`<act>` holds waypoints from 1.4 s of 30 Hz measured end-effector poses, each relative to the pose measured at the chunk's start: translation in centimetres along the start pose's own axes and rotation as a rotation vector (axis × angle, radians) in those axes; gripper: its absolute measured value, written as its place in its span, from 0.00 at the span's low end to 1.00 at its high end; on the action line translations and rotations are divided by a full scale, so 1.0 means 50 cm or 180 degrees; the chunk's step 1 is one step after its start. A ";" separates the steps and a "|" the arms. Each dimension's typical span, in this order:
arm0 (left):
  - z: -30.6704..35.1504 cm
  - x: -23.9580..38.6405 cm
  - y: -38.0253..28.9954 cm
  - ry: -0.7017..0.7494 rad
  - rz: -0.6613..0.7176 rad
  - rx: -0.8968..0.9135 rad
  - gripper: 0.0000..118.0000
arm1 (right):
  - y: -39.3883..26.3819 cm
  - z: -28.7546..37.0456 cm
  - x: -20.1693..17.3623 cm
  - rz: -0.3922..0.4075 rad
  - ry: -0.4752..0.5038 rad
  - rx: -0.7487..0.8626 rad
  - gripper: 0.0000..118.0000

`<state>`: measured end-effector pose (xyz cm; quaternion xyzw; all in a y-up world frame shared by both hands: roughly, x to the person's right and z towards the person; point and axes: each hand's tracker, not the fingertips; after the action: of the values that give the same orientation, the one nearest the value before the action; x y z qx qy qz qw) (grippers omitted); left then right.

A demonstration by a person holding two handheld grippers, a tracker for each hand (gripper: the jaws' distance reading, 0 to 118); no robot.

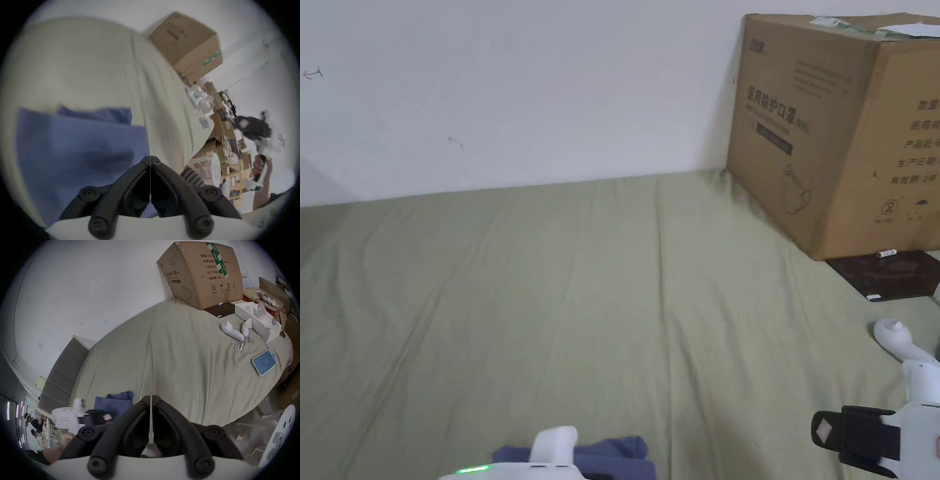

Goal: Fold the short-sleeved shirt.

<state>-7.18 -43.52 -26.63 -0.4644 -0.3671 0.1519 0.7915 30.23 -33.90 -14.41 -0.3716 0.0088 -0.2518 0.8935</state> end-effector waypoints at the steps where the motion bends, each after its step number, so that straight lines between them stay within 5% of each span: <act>1: 0.040 -0.001 0.002 0.0010 -0.0028 0.0153 0.00 | 0.000 -0.002 0.000 0.0002 0.0004 0.0001 0.01; 6: 0.243 -0.046 -0.009 0.0280 0.0109 0.0878 0.00 | -0.017 -0.072 -0.037 -0.0047 0.0408 -0.0200 0.01; 13: 0.366 -0.119 -0.059 0.0674 0.0593 0.1320 0.00 | -0.097 -0.288 -0.184 0.0343 0.1009 -0.1219 0.01; 17: 0.375 -0.166 -0.092 0.0459 0.0952 0.1319 0.00 | -0.138 -0.418 -0.181 0.0595 0.0880 -0.1506 0.01; 18: 0.368 -0.181 -0.094 0.0355 0.1029 0.1249 0.00 | -0.143 -0.440 -0.162 0.0571 0.0711 -0.1583 0.01; 21: 0.339 -0.229 -0.094 0.0044 0.1189 0.0996 0.00 | -0.144 -0.455 -0.092 0.0038 0.1198 -0.1677 0.01; 23: 0.309 -0.259 -0.088 -0.0141 0.1233 0.0821 0.02 | -0.148 -0.454 -0.072 0.0019 0.1162 -0.1681 0.01; 25: 0.272 -0.286 -0.080 -0.0346 0.1257 0.0676 0.21 | -0.155 -0.442 -0.070 0.0042 0.1168 -0.1644 0.01; 26: 0.250 -0.296 -0.076 -0.0389 0.1276 0.0582 0.40 | -0.157 -0.440 -0.072 0.0062 0.1190 -0.1616 0.01; 27: 0.223 -0.306 -0.069 -0.0452 0.1246 0.0455 0.73 | -0.158 -0.440 -0.075 0.0095 0.1182 -0.1595 0.01; 28: 0.188 -0.337 -0.066 -0.0485 0.1207 0.0296 0.92 | -0.159 -0.441 -0.078 0.0129 0.1153 -0.1580 0.01; 29: 0.157 -0.348 -0.063 -0.0535 0.1162 0.0184 1.00 | -0.160 -0.441 -0.081 0.0146 0.1145 -0.1575 0.01; 36: 0.005 -0.364 -0.042 -0.1602 0.1450 -0.0095 1.00 | -0.164 -0.440 -0.070 0.0138 0.1216 -0.1531 0.01; 41: -0.022 -0.355 -0.037 -0.1553 0.1425 -0.0150 0.99 | -0.166 -0.443 -0.068 0.0061 0.1219 -0.1538 0.01; 42: -0.015 -0.356 -0.039 -0.1518 0.1404 -0.0138 0.92 | -0.166 -0.443 -0.067 0.0053 0.1222 -0.1537 0.01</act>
<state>-19.00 -55.36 -33.03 -0.5008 -0.4359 0.4163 0.6212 19.11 -51.92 -25.46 -0.5187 0.2401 -0.3007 0.7634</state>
